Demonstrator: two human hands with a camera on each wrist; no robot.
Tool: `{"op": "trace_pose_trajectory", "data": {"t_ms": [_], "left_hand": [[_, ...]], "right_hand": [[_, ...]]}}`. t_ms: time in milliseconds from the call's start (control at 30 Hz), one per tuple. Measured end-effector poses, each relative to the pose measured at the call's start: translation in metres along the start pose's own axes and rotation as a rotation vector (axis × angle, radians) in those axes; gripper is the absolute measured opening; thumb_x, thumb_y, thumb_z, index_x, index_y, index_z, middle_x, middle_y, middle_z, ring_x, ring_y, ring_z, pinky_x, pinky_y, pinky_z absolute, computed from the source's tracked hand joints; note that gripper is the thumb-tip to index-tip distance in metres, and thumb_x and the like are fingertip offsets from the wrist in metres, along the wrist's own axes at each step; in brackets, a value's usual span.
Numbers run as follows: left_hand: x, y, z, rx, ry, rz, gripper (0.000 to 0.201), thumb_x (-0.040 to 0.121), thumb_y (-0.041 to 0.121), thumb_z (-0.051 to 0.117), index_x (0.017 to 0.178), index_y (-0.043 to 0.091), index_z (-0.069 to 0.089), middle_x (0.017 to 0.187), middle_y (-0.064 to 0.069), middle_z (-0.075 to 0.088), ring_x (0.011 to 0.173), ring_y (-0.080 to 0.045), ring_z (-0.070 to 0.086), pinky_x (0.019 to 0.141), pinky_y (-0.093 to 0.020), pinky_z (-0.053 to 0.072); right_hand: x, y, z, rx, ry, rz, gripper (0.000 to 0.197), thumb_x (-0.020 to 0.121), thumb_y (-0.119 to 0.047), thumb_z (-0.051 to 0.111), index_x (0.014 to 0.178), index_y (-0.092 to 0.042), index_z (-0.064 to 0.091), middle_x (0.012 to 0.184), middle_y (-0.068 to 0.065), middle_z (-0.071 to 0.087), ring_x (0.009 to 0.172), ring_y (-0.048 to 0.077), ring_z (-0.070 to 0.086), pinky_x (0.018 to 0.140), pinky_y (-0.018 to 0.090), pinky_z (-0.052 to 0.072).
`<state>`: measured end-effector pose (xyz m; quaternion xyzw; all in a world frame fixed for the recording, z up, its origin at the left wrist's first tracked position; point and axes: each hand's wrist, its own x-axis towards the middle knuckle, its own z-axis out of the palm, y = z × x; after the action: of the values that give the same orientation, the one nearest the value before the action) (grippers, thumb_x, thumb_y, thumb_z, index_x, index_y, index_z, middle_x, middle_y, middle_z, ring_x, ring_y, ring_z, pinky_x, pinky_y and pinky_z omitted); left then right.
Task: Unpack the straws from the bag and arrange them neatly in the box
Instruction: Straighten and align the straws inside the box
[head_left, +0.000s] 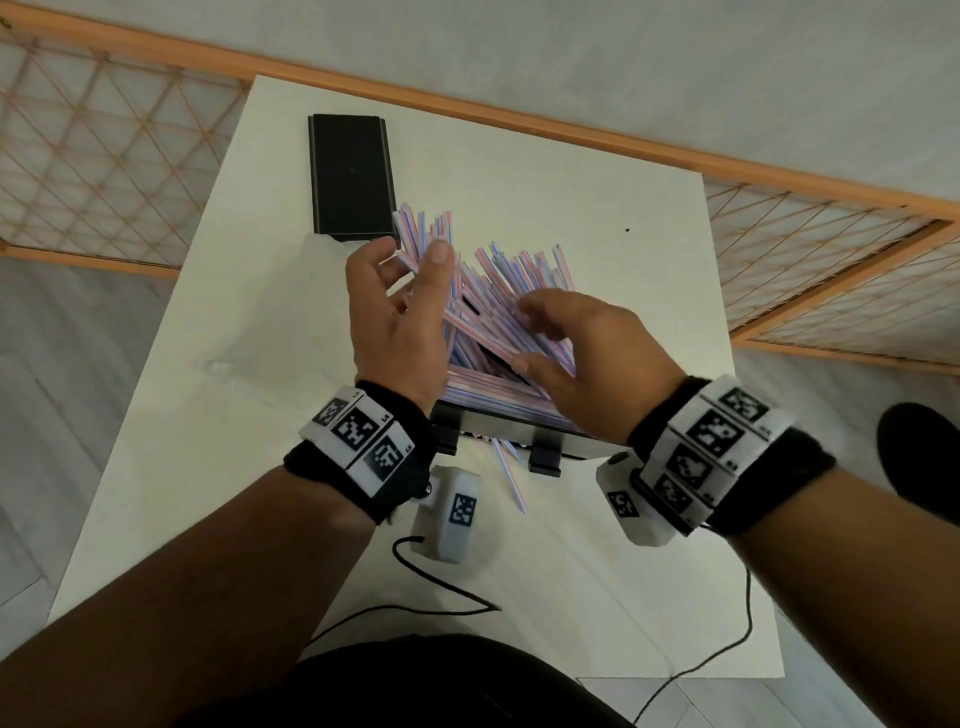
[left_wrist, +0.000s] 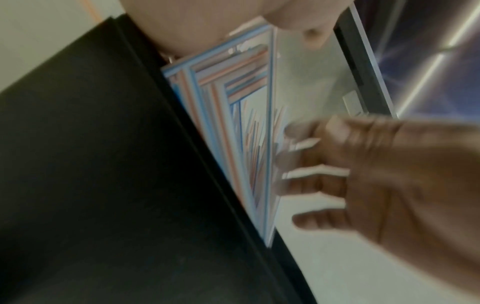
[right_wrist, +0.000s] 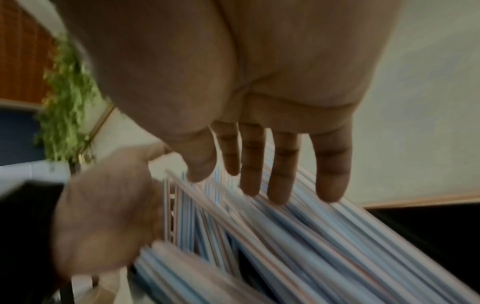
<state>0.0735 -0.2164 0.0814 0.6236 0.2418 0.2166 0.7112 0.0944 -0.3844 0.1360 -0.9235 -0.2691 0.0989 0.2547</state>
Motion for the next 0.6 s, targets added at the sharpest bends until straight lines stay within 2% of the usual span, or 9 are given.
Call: {"op": "trace_pose_trajectory", "data": {"t_ms": [67, 133, 200, 267, 300, 400, 467, 533, 600], "left_hand": [[0.002, -0.003, -0.001, -0.063, 0.011, 0.011, 0.084, 0.071, 0.066, 0.056, 0.129, 0.004, 0.051, 0.111, -0.002, 0.057, 0.081, 0.012, 0.057, 0.076, -0.006, 0.043], [0.000, -0.007, -0.002, -0.025, -0.015, 0.029, 0.080, 0.074, 0.066, 0.053, 0.126, 0.006, 0.051, 0.108, 0.000, 0.055, 0.078, 0.014, 0.054, 0.076, -0.005, 0.042], [-0.003, -0.011, -0.002, 0.058, -0.051, 0.056, 0.075, 0.079, 0.067, 0.050, 0.126, 0.009, 0.050, 0.108, 0.000, 0.054, 0.080, 0.011, 0.053, 0.078, -0.008, 0.041], [-0.004, -0.014, -0.002, 0.128, -0.055, 0.082, 0.072, 0.083, 0.066, 0.051, 0.126, 0.009, 0.049, 0.108, 0.002, 0.055, 0.083, 0.005, 0.053, 0.080, -0.014, 0.043], [-0.004, -0.015, -0.002, 0.150, -0.045, 0.081, 0.070, 0.084, 0.065, 0.054, 0.127, 0.009, 0.049, 0.109, 0.003, 0.056, 0.085, 0.000, 0.055, 0.081, -0.015, 0.045], [-0.004, -0.015, -0.001, 0.187, -0.012, 0.070, 0.069, 0.083, 0.061, 0.062, 0.128, 0.011, 0.046, 0.114, 0.003, 0.056, 0.096, -0.013, 0.059, 0.085, -0.016, 0.047], [-0.005, -0.014, -0.002, 0.182, -0.019, 0.077, 0.074, 0.079, 0.066, 0.061, 0.127, 0.012, 0.046, 0.116, 0.002, 0.055, 0.103, -0.017, 0.060, 0.090, -0.022, 0.049], [-0.007, -0.014, -0.003, 0.174, -0.030, 0.084, 0.075, 0.078, 0.068, 0.058, 0.126, 0.012, 0.046, 0.114, 0.004, 0.054, 0.101, -0.014, 0.059, 0.090, -0.025, 0.050], [-0.008, -0.015, -0.003, 0.168, -0.043, 0.105, 0.070, 0.079, 0.066, 0.058, 0.121, 0.011, 0.046, 0.106, 0.008, 0.054, 0.089, -0.003, 0.057, 0.082, -0.018, 0.047]], "right_hand": [[-0.008, 0.008, 0.009, -0.031, 0.037, 0.017, 0.033, 0.085, -0.032, 0.074, 0.107, -0.010, 0.061, 0.094, 0.003, 0.064, 0.084, 0.022, 0.059, 0.077, 0.033, 0.049], [-0.014, 0.011, 0.018, -0.072, -0.084, 0.086, 0.038, 0.083, -0.046, 0.072, 0.099, -0.016, 0.057, 0.087, -0.002, 0.059, 0.078, 0.021, 0.055, 0.068, 0.031, 0.042], [-0.016, 0.014, 0.031, -0.128, -0.254, 0.134, 0.047, 0.081, -0.059, 0.068, 0.106, -0.023, 0.052, 0.090, -0.007, 0.055, 0.083, 0.019, 0.054, 0.069, 0.028, 0.038], [-0.012, 0.017, 0.041, -0.163, -0.369, 0.161, 0.062, 0.079, -0.067, 0.065, 0.120, -0.024, 0.047, 0.103, -0.004, 0.058, 0.095, 0.021, 0.057, 0.076, 0.030, 0.044], [-0.009, 0.018, 0.044, -0.181, -0.405, 0.182, 0.062, 0.079, -0.068, 0.064, 0.118, -0.024, 0.046, 0.102, -0.004, 0.059, 0.096, 0.021, 0.059, 0.076, 0.031, 0.045], [0.003, 0.018, 0.041, -0.283, -0.525, 0.267, 0.055, 0.076, -0.071, 0.066, 0.095, -0.025, 0.044, 0.079, -0.008, 0.054, 0.076, 0.018, 0.056, 0.066, 0.030, 0.044], [0.012, 0.016, 0.037, -0.330, -0.598, 0.301, 0.054, 0.072, -0.068, 0.072, 0.092, -0.022, 0.051, 0.081, -0.006, 0.057, 0.077, 0.018, 0.057, 0.068, 0.030, 0.047], [0.022, 0.010, 0.033, -0.386, -0.665, 0.302, 0.056, 0.070, -0.064, 0.077, 0.096, -0.018, 0.057, 0.090, -0.002, 0.061, 0.086, 0.020, 0.060, 0.073, 0.031, 0.050], [0.029, 0.001, 0.030, -0.439, -0.737, 0.315, 0.059, 0.069, -0.059, 0.079, 0.098, -0.016, 0.052, 0.090, -0.002, 0.055, 0.086, 0.021, 0.055, 0.070, 0.030, 0.044]]}}
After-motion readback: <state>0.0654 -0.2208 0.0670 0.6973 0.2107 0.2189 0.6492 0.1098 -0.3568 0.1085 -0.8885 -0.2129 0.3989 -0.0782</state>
